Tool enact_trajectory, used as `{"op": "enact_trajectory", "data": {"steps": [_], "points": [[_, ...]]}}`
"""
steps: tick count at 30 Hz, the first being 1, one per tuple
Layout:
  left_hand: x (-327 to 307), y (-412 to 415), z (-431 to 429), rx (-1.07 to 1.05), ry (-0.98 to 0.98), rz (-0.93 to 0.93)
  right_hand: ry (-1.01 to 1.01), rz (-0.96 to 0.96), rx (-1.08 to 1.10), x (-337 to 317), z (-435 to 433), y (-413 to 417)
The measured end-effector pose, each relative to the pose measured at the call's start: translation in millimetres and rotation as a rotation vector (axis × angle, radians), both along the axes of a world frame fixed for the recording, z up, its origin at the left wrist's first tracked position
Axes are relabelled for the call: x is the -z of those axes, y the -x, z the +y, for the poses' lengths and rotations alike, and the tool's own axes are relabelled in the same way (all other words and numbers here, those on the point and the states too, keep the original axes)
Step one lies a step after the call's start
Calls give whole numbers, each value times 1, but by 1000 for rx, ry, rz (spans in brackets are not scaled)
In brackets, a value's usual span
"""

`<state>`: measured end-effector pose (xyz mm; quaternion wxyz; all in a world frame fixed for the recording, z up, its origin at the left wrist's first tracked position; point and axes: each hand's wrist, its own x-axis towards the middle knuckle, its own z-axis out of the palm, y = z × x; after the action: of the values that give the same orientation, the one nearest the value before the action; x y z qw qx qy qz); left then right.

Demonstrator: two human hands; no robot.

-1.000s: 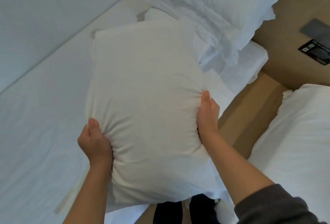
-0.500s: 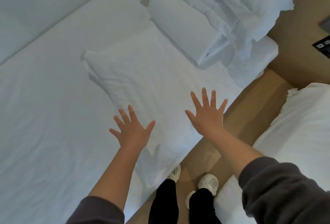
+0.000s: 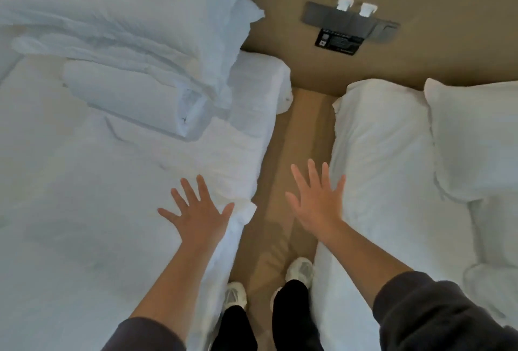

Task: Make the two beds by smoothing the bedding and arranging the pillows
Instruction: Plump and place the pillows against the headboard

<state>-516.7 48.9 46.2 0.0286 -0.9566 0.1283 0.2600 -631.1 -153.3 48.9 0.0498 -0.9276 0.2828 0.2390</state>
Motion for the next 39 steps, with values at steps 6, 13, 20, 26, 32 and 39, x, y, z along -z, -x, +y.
{"op": "enact_trajectory", "data": {"steps": [6, 13, 20, 26, 32, 39], "points": [[1, 55, -214, 333, 6, -6, 69, 65, 342, 6, -157, 110], [10, 123, -407, 735, 4, 38, -27, 98, 775, 31, -278, 195], [98, 130, -564, 1090, -118, 13, -85, 101, 1148, 99, -384, 231], [213, 148, -682, 1353, -143, -24, -127, 0, 1459, 216, -466, 228], [324, 156, -717, 1392, -220, 125, -83, -316, 1761, 298, -513, 247], [383, 160, -706, 1354, -219, 147, 40, -536, 1949, 350, -540, 270]]}}
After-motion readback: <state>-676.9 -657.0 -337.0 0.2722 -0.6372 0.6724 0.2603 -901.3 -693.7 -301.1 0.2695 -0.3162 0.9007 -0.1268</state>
